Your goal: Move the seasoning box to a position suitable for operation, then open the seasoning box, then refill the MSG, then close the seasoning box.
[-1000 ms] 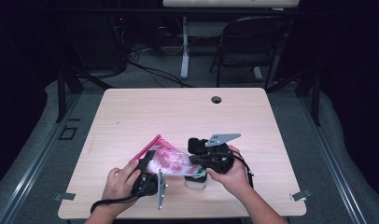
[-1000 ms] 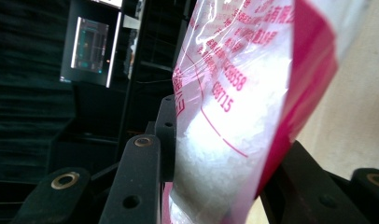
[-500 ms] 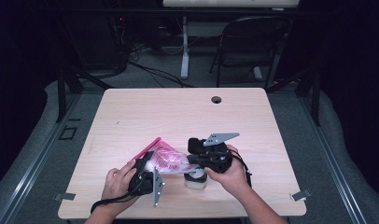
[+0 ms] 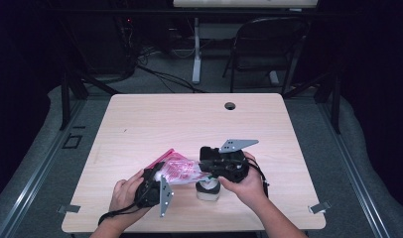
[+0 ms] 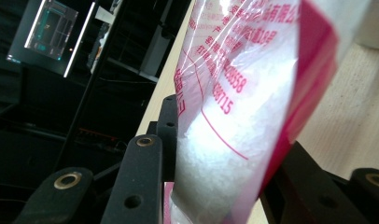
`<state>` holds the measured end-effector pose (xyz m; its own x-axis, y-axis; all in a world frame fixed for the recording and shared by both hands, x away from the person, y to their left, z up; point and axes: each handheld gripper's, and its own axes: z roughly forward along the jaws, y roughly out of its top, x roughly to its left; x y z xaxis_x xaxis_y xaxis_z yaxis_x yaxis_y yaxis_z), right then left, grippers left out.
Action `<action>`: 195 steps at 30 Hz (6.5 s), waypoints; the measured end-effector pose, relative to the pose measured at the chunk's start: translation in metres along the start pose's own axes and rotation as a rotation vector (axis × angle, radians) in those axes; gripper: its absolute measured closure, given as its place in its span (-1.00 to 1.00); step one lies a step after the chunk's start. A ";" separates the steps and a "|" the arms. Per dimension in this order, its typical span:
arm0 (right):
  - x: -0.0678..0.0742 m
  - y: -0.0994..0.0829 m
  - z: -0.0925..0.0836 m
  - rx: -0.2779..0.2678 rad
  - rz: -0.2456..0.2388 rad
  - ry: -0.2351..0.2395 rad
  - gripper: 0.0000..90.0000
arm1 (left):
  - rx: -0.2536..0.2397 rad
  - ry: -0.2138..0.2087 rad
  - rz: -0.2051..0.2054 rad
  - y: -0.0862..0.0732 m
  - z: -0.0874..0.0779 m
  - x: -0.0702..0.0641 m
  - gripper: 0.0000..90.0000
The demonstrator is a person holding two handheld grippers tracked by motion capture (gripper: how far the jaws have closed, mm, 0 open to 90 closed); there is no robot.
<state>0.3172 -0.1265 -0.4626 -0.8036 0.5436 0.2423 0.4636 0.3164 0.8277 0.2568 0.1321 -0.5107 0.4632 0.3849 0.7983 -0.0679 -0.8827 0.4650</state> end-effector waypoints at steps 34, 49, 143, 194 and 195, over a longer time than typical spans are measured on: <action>0.003 -0.006 -0.035 -0.154 0.023 -0.131 0.20 | -0.019 -0.072 -0.280 -0.022 0.007 -0.001 0.54; -0.007 -0.015 -0.046 -0.175 0.044 -0.166 0.20 | -0.035 -0.144 -0.510 -0.041 0.013 0.011 0.54; -0.043 -0.026 -0.061 -0.189 0.104 -0.215 0.14 | 0.007 -0.175 -0.889 -0.104 0.020 0.020 -0.18; -0.051 -0.018 -0.011 -0.061 0.030 -0.168 0.49 | 0.171 -0.476 -0.616 -0.075 0.011 -0.019 -0.26; -0.051 -0.017 -0.010 -0.055 0.016 -0.170 0.56 | 0.175 -0.485 -0.619 -0.076 0.011 -0.018 -0.26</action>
<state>0.3464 -0.1670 -0.4841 -0.7193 0.6735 0.1705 0.4512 0.2662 0.8518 0.2633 0.1895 -0.5646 0.7063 0.6937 0.1415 0.4475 -0.5923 0.6700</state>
